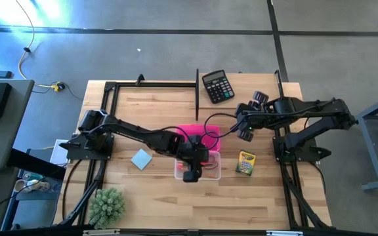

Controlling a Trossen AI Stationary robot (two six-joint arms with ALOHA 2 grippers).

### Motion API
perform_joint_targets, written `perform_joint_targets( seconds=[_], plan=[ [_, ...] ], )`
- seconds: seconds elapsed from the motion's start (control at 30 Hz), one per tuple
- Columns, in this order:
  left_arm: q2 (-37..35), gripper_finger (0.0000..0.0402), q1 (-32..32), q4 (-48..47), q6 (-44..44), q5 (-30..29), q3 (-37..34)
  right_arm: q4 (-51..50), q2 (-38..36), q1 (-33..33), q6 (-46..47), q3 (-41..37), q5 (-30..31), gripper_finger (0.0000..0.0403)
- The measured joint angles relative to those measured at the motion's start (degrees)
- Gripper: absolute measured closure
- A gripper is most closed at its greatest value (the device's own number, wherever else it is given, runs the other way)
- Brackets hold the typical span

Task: Pack school essentials
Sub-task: Put the yellow crayon box into the pink supply box

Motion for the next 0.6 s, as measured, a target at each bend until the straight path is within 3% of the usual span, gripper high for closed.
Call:
perform_joint_targets(
  seconds=[0.27, 0.6],
  plan=[
    [-2.48, 0.0316, 0.09, -7.38, 4.52, -3.23, 3.08, -0.20, -0.02, 0.02, 0.03, 0.00, -5.14, 0.0233],
    [-5.88, 0.0330, -0.17, -7.60, -2.54, -5.50, -4.53, -0.60, -0.13, 1.98, 2.86, -7.82, -8.28, 0.0233]
  ],
)
